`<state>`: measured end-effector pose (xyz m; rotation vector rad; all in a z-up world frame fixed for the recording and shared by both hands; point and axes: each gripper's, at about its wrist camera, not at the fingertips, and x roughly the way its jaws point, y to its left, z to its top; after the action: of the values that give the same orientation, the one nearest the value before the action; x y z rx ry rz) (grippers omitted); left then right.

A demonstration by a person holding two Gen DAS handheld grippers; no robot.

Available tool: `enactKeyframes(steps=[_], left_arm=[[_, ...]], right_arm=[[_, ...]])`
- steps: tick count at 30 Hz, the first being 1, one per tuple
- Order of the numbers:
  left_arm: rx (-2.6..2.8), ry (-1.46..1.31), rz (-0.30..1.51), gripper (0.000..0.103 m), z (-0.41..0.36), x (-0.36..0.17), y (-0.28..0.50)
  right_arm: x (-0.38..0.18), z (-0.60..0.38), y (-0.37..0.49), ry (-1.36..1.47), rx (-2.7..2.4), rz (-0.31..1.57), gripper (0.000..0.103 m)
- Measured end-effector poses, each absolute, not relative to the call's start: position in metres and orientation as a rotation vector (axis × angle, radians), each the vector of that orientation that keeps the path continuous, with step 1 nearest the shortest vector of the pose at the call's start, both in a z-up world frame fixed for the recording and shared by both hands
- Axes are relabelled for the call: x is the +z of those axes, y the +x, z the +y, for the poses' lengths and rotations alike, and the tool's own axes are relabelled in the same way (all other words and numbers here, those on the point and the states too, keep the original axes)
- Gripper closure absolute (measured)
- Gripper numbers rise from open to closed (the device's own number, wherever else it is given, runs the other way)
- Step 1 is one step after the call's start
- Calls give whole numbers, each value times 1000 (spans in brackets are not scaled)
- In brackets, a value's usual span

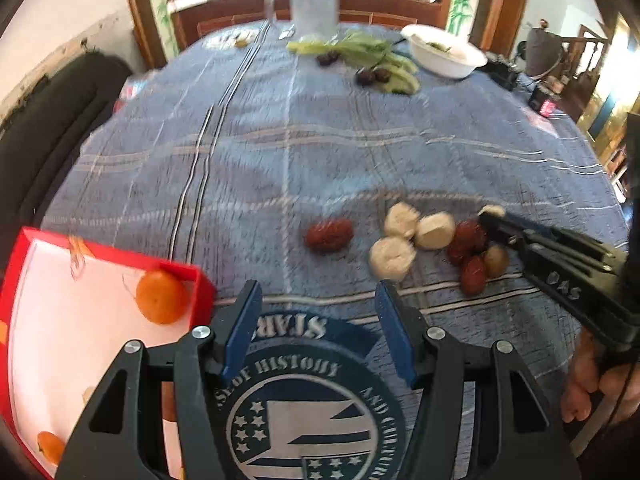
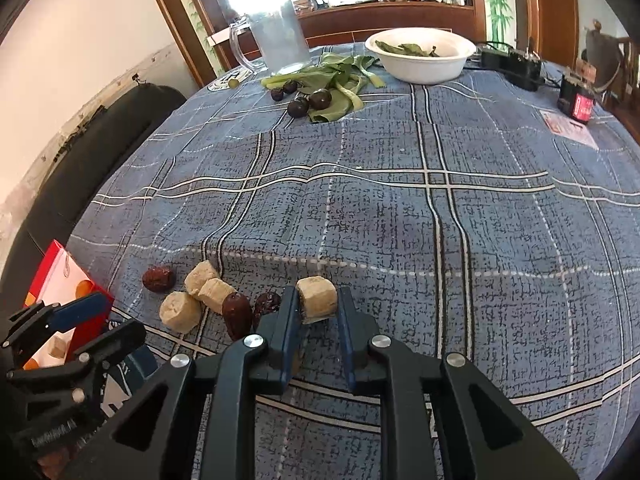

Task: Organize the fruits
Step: 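Grasp a beige round lump with the left gripper while the right holds the cube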

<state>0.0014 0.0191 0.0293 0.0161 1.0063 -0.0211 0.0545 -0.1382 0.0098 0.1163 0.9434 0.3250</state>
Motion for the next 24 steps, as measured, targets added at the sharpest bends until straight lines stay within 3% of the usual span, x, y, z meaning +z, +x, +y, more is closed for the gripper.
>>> enactKeyframes(steps=[11, 13, 15, 24], left_arm=[[-103, 194, 1021, 43, -21, 11, 23], [-117, 173, 1012, 54, -20, 11, 23], [-148, 136, 1021, 72, -18, 11, 25], [-120, 141, 925, 73, -21, 32, 6]], right_arm=[[10, -135, 53, 95, 319, 939, 86], [10, -135, 53, 98, 318, 940, 86], [11, -136, 53, 100, 316, 939, 86], [33, -147, 38, 146, 304, 806, 86]])
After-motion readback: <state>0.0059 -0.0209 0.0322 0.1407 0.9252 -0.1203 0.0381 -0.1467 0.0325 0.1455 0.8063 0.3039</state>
